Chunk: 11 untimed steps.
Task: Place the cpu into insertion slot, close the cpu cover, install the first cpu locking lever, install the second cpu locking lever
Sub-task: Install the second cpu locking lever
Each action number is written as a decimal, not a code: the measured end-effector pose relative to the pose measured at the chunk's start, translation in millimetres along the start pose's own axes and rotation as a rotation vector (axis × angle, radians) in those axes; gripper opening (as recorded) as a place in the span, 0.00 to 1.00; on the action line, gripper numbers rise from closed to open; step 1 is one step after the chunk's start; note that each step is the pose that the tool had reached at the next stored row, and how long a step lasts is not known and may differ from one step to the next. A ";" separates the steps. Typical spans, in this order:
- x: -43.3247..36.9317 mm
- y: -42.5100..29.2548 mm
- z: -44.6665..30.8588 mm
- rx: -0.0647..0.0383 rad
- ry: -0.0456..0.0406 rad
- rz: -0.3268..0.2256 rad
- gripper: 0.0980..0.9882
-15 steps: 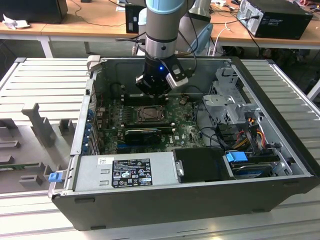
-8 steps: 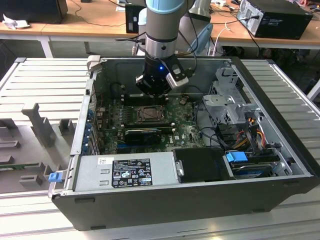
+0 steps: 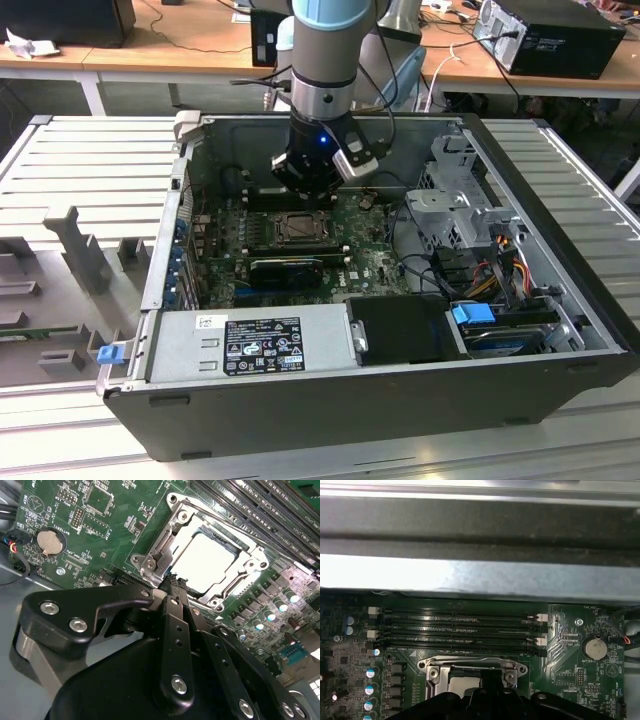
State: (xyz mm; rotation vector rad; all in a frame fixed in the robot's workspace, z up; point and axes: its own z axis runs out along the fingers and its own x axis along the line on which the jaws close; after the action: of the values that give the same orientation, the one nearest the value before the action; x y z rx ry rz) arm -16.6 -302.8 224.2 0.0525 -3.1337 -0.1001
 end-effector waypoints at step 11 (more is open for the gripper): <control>0.7 -6.3 -3.6 0.001 -0.0001 0.000 0.01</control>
State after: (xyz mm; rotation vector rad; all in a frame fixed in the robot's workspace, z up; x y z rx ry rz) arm -17.1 -309.3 227.4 0.0524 -3.1339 -0.0992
